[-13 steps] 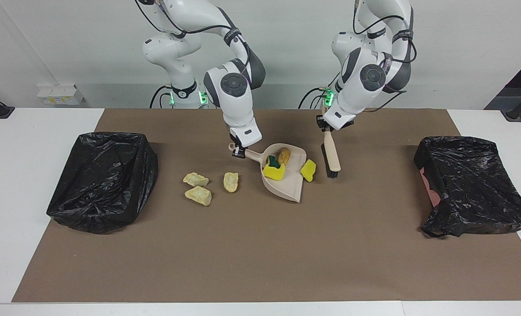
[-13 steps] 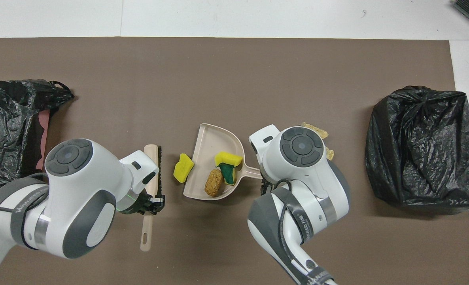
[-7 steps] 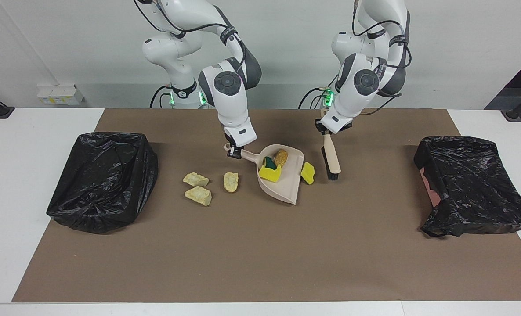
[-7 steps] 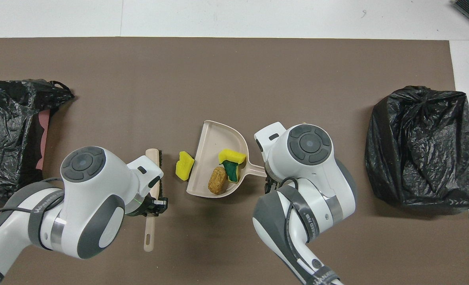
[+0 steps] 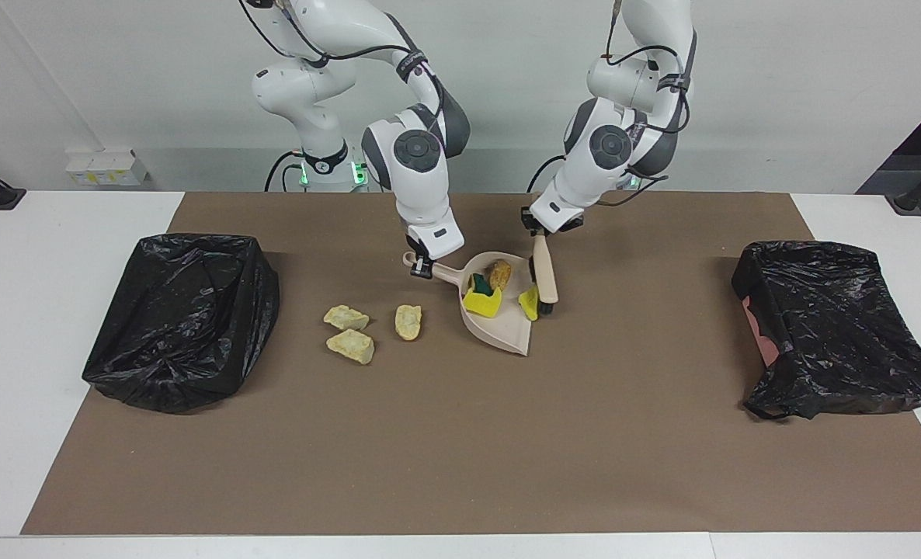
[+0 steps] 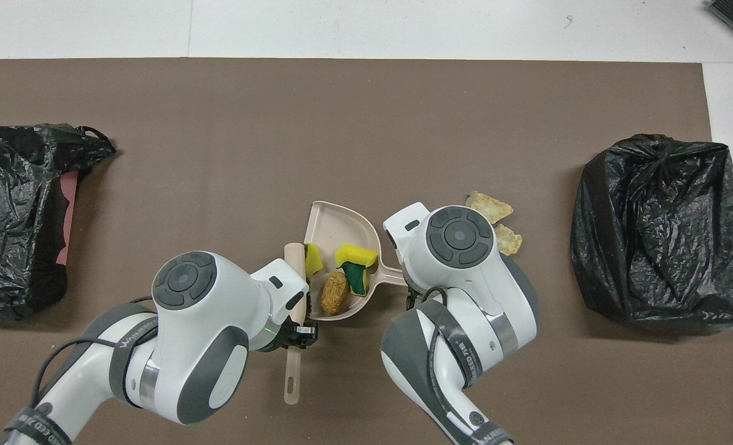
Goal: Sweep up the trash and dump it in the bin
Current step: 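Brush the sponges into the dustpan held by the right gripper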
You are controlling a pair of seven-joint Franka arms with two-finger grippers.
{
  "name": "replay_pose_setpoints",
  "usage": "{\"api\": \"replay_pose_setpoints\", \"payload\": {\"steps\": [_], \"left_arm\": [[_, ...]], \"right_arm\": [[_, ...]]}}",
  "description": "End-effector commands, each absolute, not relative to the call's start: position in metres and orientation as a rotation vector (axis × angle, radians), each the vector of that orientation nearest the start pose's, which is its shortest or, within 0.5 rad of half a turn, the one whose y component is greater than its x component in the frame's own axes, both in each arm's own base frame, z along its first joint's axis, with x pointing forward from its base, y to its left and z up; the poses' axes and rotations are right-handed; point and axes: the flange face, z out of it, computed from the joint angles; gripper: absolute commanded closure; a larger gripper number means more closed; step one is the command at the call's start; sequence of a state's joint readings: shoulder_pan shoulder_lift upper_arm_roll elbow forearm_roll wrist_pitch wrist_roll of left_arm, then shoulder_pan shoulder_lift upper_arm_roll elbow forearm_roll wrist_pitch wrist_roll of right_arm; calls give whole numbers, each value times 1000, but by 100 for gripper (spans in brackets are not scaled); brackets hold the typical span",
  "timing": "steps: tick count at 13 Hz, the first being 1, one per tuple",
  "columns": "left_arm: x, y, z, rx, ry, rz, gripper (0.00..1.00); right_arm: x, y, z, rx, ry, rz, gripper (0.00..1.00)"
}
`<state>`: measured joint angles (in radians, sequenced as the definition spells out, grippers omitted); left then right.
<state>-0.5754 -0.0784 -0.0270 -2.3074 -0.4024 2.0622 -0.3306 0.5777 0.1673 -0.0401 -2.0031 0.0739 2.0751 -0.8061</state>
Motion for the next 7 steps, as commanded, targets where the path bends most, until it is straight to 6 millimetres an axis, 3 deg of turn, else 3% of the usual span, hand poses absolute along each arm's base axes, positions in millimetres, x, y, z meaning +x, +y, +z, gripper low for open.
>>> {"api": "replay_pose_setpoints", "payload": {"steps": [1,5,7], "left_arm": [[386,-316,379,-3401,38,487,100],[399,-305,385,-3398,2,495,100],[417,-271,389,-3379,-85,503,100]], "right_arm": [[490,299,368,-2447,-1875,134,100],[490,299,367,-2447,-1877,137,100],[490,299,367,-2447,-1877,137,100]]}}
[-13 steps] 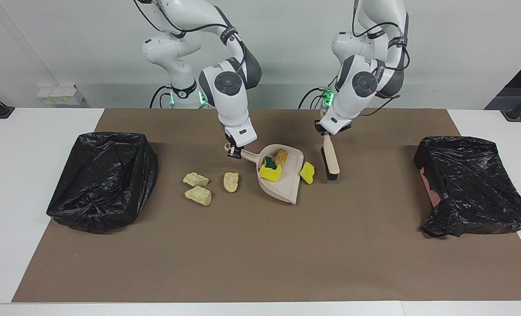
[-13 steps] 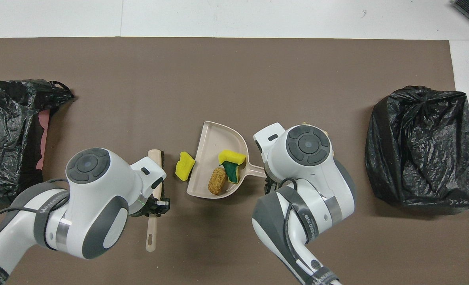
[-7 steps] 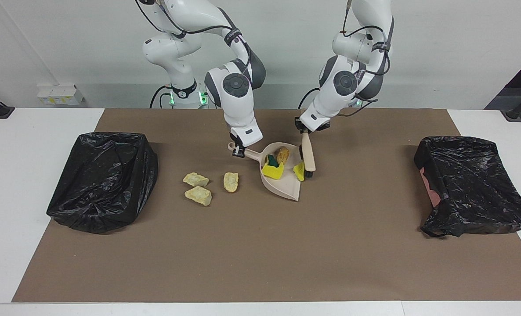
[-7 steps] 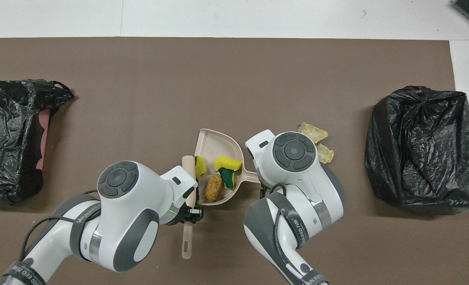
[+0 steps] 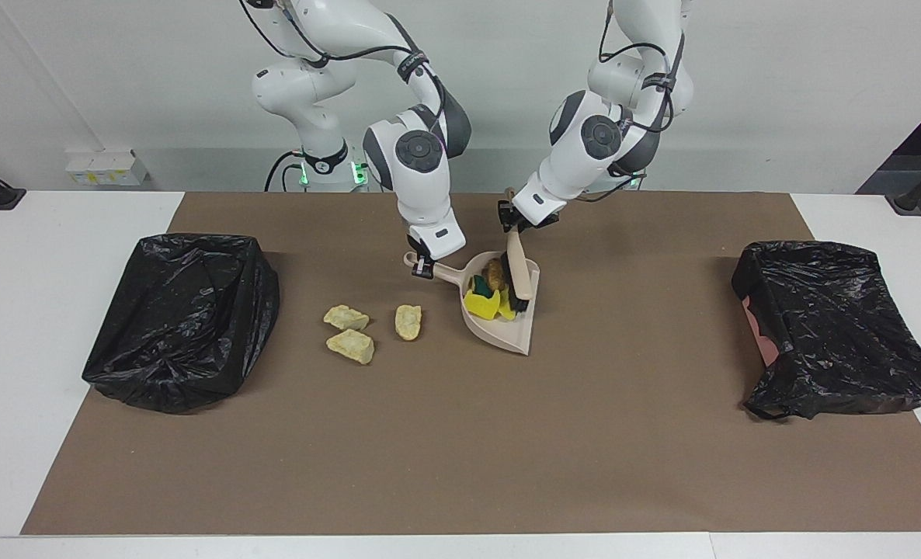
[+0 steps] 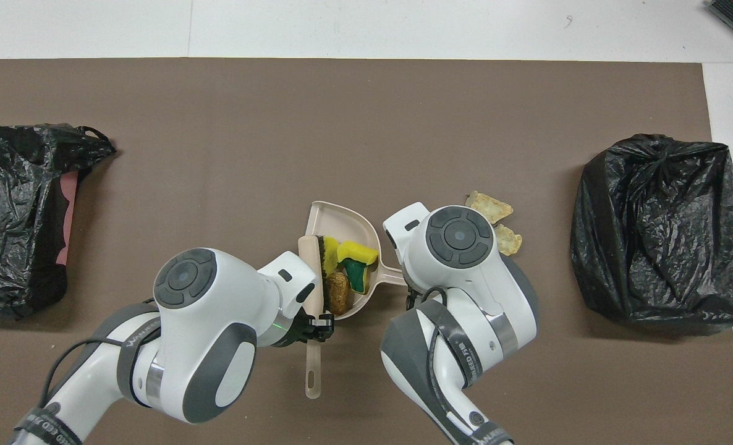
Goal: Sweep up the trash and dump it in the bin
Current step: 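Brush the sponges into the dustpan held by the right gripper, then carry the dustpan with the right gripper over the nearby black bag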
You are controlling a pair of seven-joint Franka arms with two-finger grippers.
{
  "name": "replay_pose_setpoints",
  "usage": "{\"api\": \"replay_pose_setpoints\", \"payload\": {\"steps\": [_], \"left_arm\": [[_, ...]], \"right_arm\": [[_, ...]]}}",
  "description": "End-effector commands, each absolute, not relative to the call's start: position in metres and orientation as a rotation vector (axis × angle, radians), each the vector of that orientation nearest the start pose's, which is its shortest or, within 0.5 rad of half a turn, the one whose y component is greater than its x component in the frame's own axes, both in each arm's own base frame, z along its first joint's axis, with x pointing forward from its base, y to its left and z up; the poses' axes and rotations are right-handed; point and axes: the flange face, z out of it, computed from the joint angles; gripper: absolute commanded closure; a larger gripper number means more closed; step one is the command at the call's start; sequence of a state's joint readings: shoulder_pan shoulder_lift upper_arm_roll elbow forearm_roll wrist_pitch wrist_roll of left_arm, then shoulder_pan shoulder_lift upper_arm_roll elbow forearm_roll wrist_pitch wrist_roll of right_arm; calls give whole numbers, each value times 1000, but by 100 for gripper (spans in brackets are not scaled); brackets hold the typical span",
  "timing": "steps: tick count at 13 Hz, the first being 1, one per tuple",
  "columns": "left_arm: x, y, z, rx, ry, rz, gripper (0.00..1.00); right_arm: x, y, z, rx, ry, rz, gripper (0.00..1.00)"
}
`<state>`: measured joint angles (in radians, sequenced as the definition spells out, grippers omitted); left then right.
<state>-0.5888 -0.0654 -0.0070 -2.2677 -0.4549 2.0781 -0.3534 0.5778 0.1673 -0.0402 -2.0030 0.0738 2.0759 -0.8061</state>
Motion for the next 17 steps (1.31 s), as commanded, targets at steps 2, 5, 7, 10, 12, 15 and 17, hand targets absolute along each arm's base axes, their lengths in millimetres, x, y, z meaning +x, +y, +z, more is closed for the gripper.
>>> {"api": "replay_pose_setpoints", "payload": {"steps": [2,5,7,10,12,15,17], "left_arm": [[422,-255,391,-3355,-106,520,100],[428,-227,387,-3321,-167,541,100],[423,-223,384,-3299,-162,553,100],[393,-215,376,-3219,-108,515,100],[371,-221,372,-3201,-80,515,100],[336,-268,378,-3153,-175,473,100],[311,-299,377,-3132,-156,449,100]], "right_arm": [[491,297,367,-2449,-1873,139,100],[492,297,368,-2450,-1871,139,100],[494,292,375,-2458,-1860,134,100],[507,258,411,-2506,-1798,74,100],[517,226,439,-2549,-1736,35,100],[537,174,483,-2616,-1629,14,100],[541,123,510,-2685,-1519,-23,100]]}}
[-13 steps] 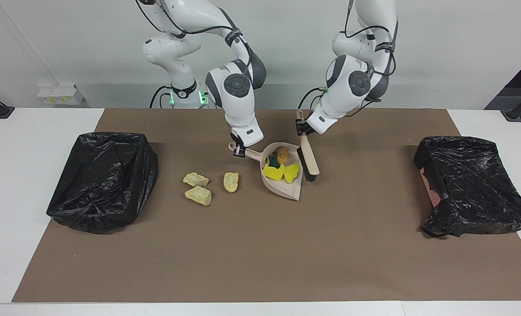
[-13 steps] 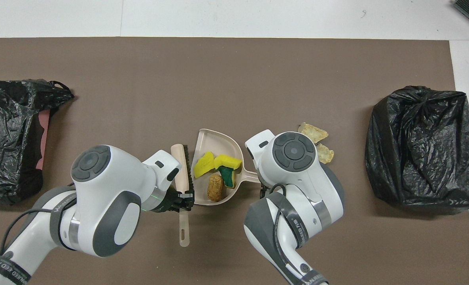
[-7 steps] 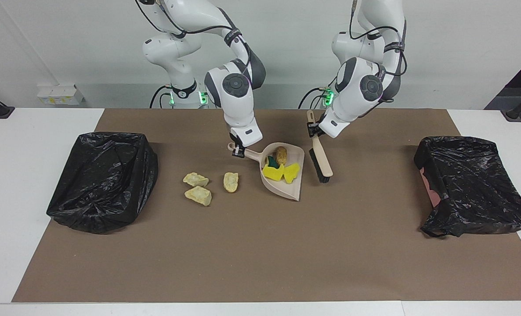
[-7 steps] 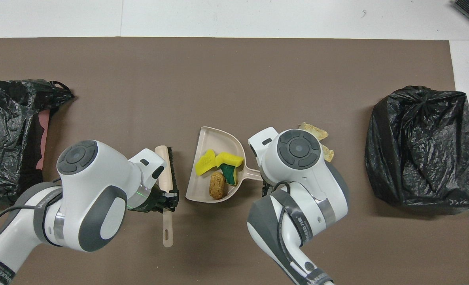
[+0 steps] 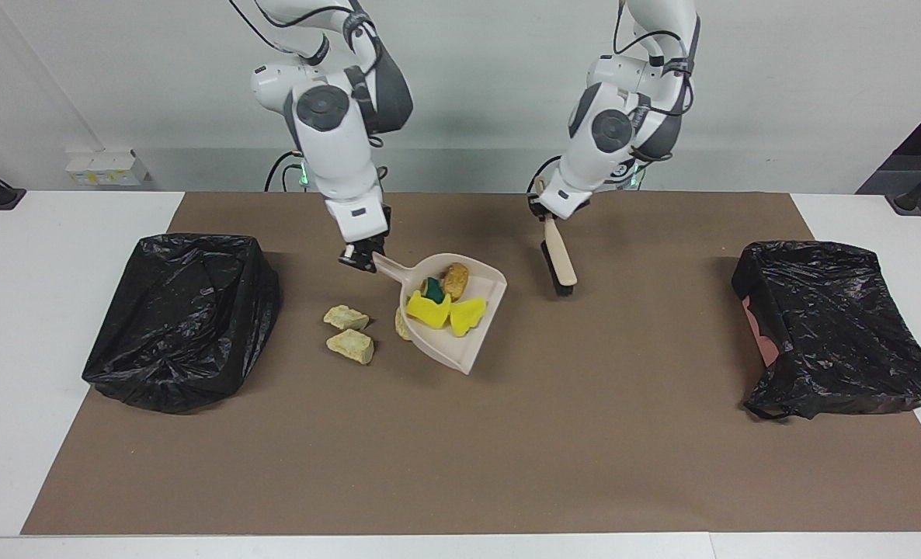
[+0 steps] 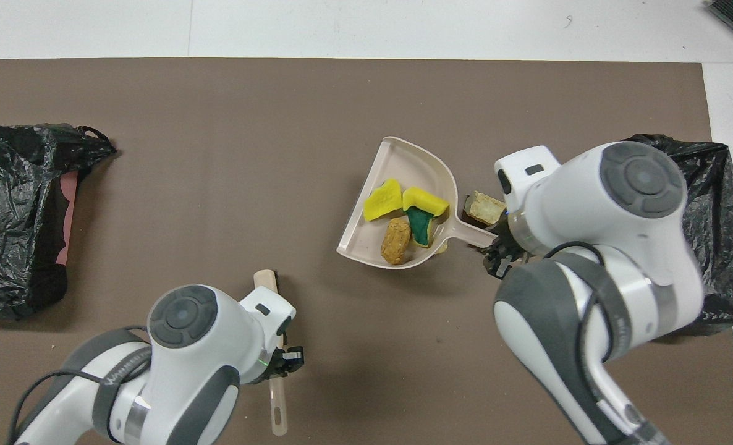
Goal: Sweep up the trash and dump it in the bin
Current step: 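Carry the dustpan with the right gripper over the nearby black bag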
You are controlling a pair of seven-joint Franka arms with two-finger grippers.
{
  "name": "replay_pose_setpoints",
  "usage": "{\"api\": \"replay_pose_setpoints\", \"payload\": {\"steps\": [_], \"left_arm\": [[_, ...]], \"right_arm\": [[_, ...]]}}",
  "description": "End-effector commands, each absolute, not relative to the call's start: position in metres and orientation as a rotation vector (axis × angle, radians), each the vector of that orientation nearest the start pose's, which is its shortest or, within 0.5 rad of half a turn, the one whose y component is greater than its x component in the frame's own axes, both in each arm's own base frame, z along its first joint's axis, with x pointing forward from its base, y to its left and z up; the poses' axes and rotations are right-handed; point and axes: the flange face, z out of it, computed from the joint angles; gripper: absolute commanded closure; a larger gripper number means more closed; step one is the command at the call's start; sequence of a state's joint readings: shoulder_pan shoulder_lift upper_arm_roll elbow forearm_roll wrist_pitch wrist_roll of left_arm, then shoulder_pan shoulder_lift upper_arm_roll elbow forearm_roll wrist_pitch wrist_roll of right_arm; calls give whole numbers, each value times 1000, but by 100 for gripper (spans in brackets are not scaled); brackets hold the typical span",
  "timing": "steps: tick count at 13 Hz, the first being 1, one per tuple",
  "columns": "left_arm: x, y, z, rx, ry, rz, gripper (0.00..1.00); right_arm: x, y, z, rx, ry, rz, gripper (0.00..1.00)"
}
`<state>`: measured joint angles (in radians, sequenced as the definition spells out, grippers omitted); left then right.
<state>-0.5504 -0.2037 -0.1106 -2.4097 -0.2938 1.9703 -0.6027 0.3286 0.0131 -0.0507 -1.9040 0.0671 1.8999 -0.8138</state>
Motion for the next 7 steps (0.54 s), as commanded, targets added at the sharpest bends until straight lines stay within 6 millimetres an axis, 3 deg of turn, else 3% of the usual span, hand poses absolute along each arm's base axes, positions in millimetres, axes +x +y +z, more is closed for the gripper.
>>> {"api": "replay_pose_setpoints", "payload": {"steps": [1,3,5,7], "left_arm": [[298,-307,369,-3119,-161,447,100],[281,-321,358,-3132,-102,413,100],[275,-326,342,-3138,-114,384,100],[272,-329,341,-3145,-134,369,100]], "right_arm": [[541,96,518,-2705,-1483,-21,100],[540,34,530,-2695,-1502,-27,100],[534,-37,536,-2677,-1527,-26,100],[524,-116,539,-2673,-1614,-18,100]]}}
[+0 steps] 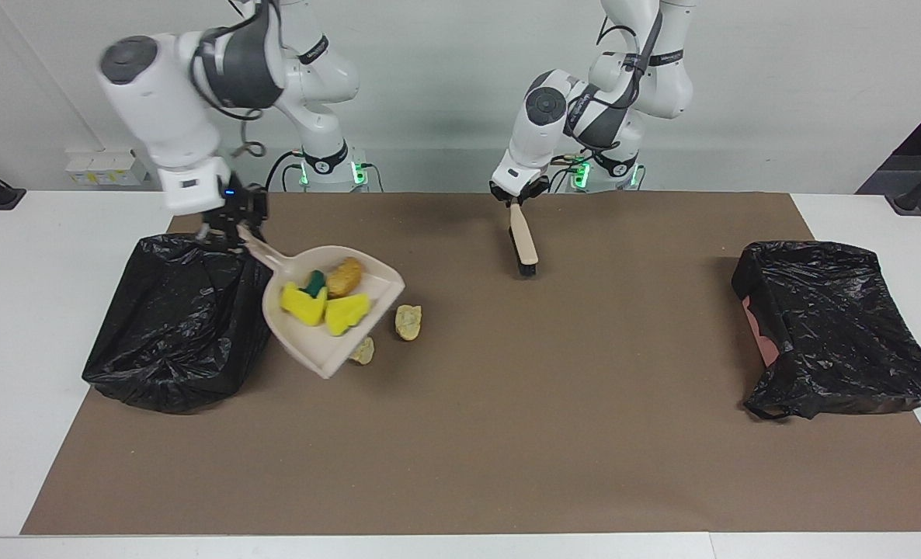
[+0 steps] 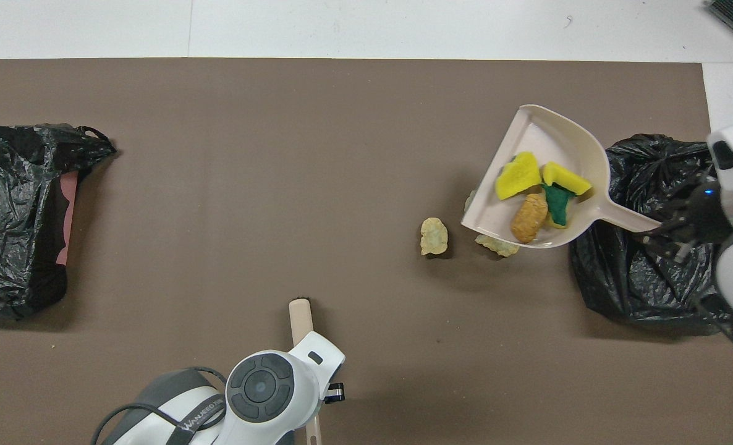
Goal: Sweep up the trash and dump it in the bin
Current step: 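Carry the dustpan with the right gripper over the nearby black bag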
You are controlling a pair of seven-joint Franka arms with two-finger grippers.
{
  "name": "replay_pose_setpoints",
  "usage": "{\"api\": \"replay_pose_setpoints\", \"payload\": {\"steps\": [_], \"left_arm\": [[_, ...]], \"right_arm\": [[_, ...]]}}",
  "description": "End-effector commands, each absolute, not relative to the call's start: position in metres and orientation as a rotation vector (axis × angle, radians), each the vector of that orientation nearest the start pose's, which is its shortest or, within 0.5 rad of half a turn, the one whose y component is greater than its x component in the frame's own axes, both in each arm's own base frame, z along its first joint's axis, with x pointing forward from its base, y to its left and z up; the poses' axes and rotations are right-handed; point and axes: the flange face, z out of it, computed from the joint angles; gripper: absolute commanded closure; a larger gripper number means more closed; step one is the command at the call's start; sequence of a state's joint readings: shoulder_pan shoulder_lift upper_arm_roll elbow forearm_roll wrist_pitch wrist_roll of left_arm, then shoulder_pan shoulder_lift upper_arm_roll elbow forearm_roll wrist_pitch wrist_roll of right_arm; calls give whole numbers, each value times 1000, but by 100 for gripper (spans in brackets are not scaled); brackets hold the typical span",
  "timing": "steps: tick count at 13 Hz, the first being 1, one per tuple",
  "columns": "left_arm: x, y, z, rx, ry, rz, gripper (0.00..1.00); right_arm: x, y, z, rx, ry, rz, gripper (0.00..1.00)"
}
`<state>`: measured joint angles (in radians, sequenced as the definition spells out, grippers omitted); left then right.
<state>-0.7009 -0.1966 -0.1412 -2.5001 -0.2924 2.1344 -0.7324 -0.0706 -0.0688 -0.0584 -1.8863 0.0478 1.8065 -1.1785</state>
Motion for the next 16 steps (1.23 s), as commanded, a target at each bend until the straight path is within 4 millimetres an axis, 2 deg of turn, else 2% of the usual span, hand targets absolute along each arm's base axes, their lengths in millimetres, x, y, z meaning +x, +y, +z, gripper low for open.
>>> {"api": "replay_pose_setpoints", "payload": {"steps": [1,2,3,5,6,8,10,13,16], "left_arm": [[273,-327,340,-3144,-141,370,95],[274,-327,340,-3144,-141,370,39],[274,-327,341,-3141,-135,376,0],[284,-326,340,-3138,-146,392,0],[300,-320,340,-3142,-203,393,0],[337,-313,350,-3167,-301,371,0],[376,-299,366,-3191,-397,327,0],[431,-282,385,-3226,-239,196,0],[488,-233,404,-3277,-136,104,0]], "right_arm": [[519,-149,543,-2694,-1684,30,100],[514,-183,549,-2728,-1726,70,100],[510,-210,557,-2737,-1788,105,100],[503,-247,565,-2698,-1990,207,100],[501,-259,569,-2675,-2081,238,100],[504,-267,571,-2577,-2278,328,100],[509,-261,570,-2472,-2437,485,100],[524,-234,569,-2204,-2711,706,100],[531,-224,567,-1935,-2914,812,100]]}}
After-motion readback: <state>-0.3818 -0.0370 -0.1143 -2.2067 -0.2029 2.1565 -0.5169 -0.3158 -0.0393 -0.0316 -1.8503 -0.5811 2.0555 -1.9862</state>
